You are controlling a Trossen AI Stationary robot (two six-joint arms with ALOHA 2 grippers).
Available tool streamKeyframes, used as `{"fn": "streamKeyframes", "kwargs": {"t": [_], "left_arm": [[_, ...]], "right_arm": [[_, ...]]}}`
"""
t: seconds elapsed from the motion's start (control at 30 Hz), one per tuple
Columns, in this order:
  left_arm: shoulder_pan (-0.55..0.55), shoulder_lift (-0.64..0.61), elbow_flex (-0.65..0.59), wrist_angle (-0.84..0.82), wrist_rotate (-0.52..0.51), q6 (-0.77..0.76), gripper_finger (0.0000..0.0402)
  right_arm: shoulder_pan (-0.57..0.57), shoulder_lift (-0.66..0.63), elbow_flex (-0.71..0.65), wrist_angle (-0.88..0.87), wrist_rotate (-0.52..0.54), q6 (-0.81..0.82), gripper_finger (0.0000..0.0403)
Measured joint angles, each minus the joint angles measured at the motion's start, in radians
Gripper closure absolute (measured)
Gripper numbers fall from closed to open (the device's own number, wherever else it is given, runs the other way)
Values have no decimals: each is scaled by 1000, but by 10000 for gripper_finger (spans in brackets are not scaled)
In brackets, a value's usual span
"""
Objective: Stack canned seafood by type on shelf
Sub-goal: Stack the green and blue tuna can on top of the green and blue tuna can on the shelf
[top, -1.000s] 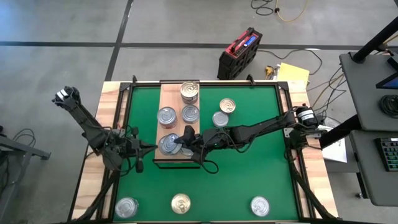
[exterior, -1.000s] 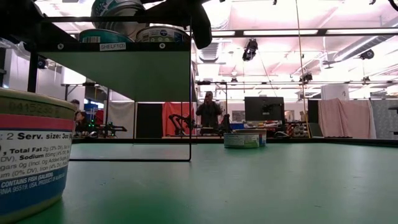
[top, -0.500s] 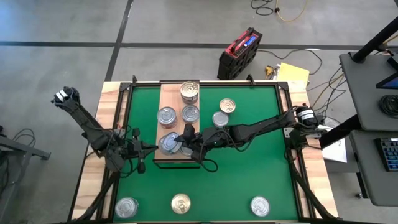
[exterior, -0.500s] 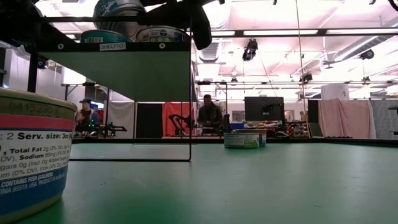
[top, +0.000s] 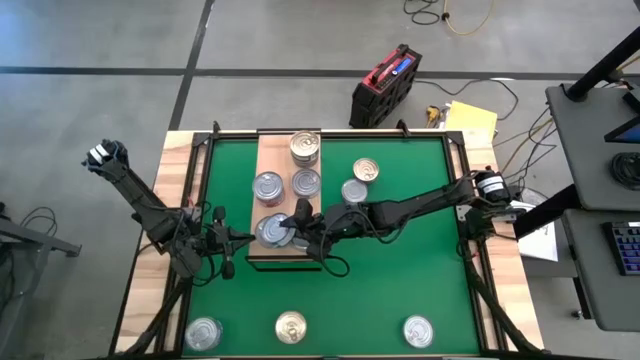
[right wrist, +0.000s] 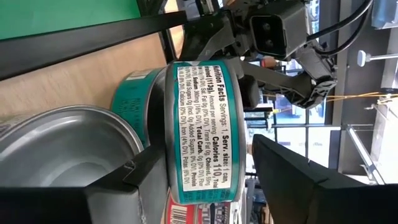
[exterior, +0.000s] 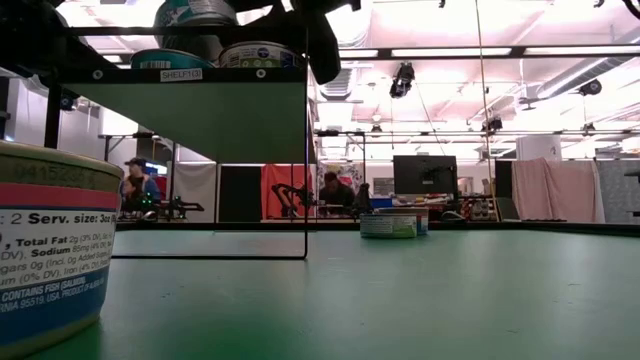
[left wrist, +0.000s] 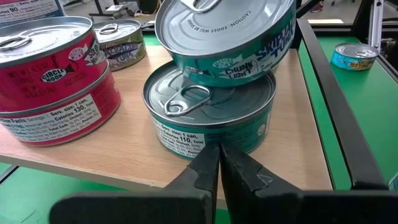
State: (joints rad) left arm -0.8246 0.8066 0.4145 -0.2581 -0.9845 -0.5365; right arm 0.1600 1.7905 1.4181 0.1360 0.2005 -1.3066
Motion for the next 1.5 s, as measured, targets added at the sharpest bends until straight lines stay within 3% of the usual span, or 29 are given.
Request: {"fn": "streamKeyframes", "kwargs": {"t": [0.67,1.5], "left_arm": [[0,4,0,15,0,12,402],[0,36,0,78,1,56,402]], "right_arm": [[-2,0,0,2,-24,99,152],[0,0,0,24,-16,162,156]]}}
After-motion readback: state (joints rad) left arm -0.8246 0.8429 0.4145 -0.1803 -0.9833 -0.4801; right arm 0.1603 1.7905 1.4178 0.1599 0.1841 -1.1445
